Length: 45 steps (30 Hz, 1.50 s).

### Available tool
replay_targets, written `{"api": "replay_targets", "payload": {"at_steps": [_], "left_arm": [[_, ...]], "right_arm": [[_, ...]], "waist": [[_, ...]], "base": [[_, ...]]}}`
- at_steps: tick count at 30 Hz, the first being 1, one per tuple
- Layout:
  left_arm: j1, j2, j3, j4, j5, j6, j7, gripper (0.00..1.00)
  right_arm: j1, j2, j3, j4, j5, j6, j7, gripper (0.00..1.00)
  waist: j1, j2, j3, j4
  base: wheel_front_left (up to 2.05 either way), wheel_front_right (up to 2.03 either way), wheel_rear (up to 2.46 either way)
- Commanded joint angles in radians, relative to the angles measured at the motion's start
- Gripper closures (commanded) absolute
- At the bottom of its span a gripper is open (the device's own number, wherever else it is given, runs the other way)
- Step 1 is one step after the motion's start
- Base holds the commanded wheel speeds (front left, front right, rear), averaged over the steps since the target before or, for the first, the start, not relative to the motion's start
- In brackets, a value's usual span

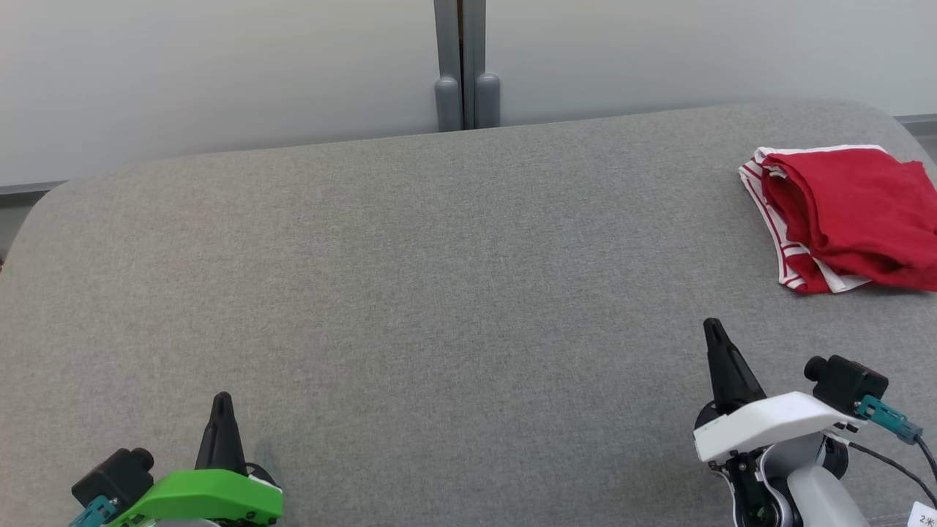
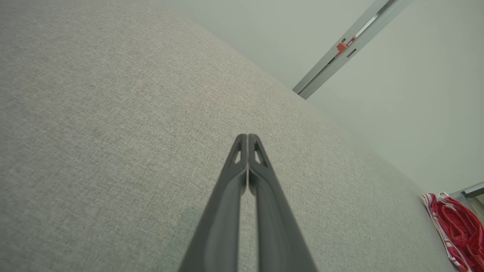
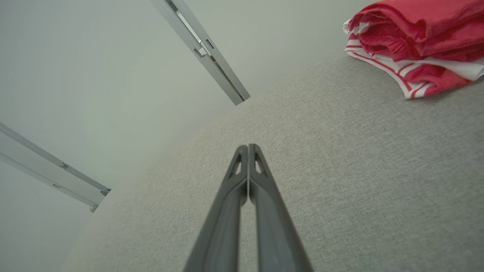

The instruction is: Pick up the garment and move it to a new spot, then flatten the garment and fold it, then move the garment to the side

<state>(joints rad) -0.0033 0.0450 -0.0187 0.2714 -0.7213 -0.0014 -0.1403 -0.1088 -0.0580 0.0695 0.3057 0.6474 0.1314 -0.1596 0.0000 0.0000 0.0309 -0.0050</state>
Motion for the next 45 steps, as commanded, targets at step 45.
{"api": "replay_targets", "payload": {"at_steps": [45], "left_arm": [[-0.079, 0.006, 0.079, -0.024, -0.511, -0.078, 0.147, 1.00]], "right_arm": [[-0.004, -0.012, -0.089, -0.046, 0.568, -0.001, 0.142, 1.00]], "waist": [[0.0000, 0.0000, -0.012, 0.002]], "base": [[0.00, 0.00, 0.00]]}}
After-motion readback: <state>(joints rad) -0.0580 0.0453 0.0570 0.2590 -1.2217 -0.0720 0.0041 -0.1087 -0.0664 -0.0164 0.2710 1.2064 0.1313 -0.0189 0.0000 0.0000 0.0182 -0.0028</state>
